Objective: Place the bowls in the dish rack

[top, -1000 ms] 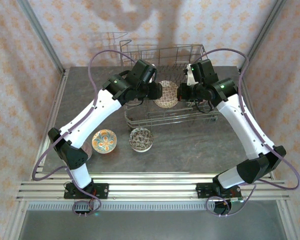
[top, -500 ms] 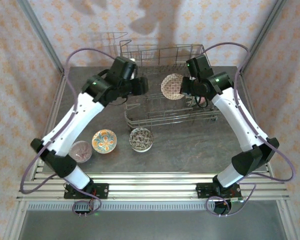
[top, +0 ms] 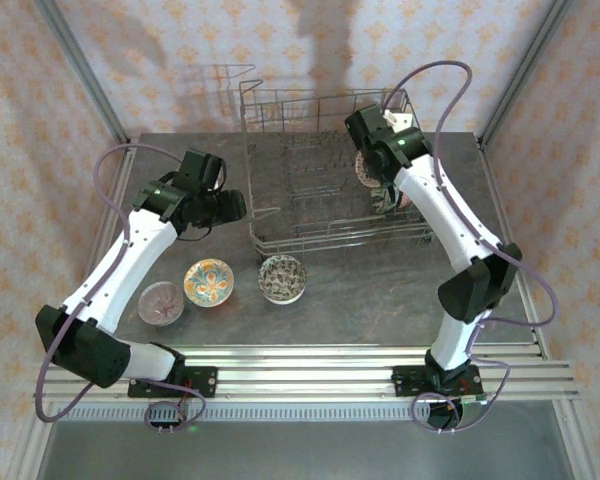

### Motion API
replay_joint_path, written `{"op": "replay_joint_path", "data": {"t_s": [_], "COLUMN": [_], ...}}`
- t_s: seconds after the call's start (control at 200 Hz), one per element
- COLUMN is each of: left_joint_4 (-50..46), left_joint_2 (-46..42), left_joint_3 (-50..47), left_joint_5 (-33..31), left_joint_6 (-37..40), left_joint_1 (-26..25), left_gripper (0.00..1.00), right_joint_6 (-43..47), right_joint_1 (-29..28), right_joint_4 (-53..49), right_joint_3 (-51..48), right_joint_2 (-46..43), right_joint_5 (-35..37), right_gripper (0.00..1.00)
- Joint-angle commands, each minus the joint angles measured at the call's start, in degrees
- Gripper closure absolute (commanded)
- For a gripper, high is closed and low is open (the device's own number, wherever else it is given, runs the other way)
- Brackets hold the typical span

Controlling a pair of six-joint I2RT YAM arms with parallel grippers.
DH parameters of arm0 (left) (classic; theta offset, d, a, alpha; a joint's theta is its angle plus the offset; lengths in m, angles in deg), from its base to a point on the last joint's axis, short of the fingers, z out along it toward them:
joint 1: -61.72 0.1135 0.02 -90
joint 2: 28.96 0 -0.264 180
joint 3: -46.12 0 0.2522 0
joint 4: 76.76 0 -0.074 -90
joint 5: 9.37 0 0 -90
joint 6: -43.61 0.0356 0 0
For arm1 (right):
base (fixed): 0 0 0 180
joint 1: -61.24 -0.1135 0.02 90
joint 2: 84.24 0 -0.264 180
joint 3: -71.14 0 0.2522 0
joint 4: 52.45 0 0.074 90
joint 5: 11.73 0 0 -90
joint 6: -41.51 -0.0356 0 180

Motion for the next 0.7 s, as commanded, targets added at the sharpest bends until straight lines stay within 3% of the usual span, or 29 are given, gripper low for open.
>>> {"op": "replay_joint_path", "data": {"t_s": [0.0,0.205,0.46,0.696], "left_joint_4": [2.4,3.92,3.74,4.12], "left_joint_2": [-2.6,-3.52,-3.21,-3.9], "left_joint_3": [-2.11,-4.81,-5.62,-7.55], "left_joint_5": [2.61,6.13,6.98,7.15], "left_joint_6": [1.8,2.57,3.89,3.93], "left_joint_1": [1.97,5.9,6.31,6.57], "left_gripper": [0.41,0.41,0.41,0.41], "right_joint_6": [-3.03,-4.0,-4.14,-2.8], "right_joint_1": [-0.56,-1.83,-2.49,-3.31], "right_joint_4": [-3.69,-6.56,-12.04,-14.36], "right_joint_3": [4.11,8.48,16.03,16.84], "right_joint_2": [3.1,9.63,18.13,21.93], "right_joint_5": [12.57,19.38,27.06,32.65], "right_gripper": [1.0,1.0,1.0,1.0]}}
